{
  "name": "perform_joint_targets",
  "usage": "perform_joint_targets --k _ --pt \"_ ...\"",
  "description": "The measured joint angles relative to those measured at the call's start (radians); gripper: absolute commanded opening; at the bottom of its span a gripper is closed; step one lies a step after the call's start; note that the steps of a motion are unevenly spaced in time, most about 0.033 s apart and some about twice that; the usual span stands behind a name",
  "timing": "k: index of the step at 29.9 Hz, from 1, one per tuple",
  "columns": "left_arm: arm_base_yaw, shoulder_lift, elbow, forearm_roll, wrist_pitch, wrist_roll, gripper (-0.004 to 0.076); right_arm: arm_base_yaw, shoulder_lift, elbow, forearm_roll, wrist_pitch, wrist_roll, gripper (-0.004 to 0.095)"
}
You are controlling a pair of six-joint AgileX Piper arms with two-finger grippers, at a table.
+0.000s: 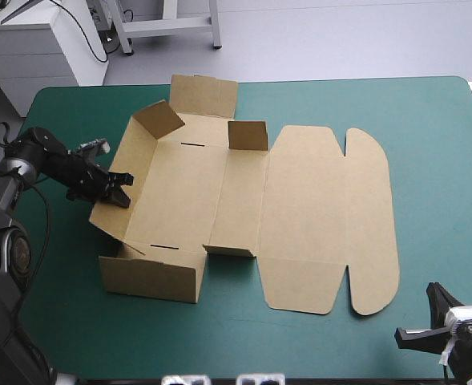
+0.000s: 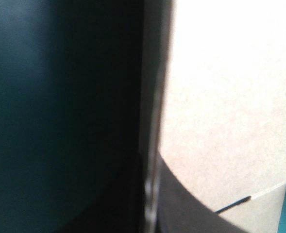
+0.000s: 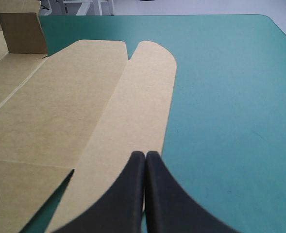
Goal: Fold the box
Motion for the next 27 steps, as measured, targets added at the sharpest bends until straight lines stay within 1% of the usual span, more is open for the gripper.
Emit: perform_joint_targets --k 4,8,10,14,20,24,27 --pt "-0.008 -0.006 -0.135 0.046 0.001 0.016 -0.0001 0.0 0.0 0.0 0.0 -0.001 0.0 -0.002" --pt "-0.065 -0.012 -0.268 0.143 0.009 0.042 -0.0008 0.0 0.0 0.0 0.0 -0.001 0.0 -0.002" --pt "-0.112 -0.013 -0.332 0.204 0.016 0.083 -0.0008 0.0 0.0 0.0 0.0 -0.002 0.0 -0.002" --pt "-0.241 -0.016 -0.424 0.34 0.016 0.214 -0.0008 0.0 0.0 0.0 0.0 -0.002 0.0 -0.002" --pt "-0.425 -0.019 -0.471 0.544 0.015 0.412 -0.0008 0.0 0.0 0.0 0.0 -0.002 0.0 -0.002" --pt "-0.506 -0.019 -0.473 0.62 0.015 0.565 -0.0008 0.0 0.0 0.0 0.0 -0.002 0.0 -0.002" --pt "-0.546 -0.019 -0.473 0.642 0.013 0.606 -0.0008 0.0 0.0 0.0 0.0 -0.002 0.0 -0.002"
